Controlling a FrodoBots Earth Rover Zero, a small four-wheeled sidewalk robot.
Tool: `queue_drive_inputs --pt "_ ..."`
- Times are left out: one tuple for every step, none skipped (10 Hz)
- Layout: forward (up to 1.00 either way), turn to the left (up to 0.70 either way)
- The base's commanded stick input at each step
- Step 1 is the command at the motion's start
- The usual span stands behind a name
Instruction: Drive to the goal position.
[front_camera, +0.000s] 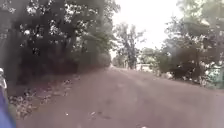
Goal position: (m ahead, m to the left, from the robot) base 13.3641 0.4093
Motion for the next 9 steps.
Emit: queue_drive_inputs --pt "0.7 0.0" --pt "0.7 0.05" --pt "0.7 0.05" --pt "0.7 0.03" --pt "0.7 0.02" --pt "0.7 0.01" --pt "0.7 -0.01" --pt "0.7 -0.01" --pt "0.7 -0.01"
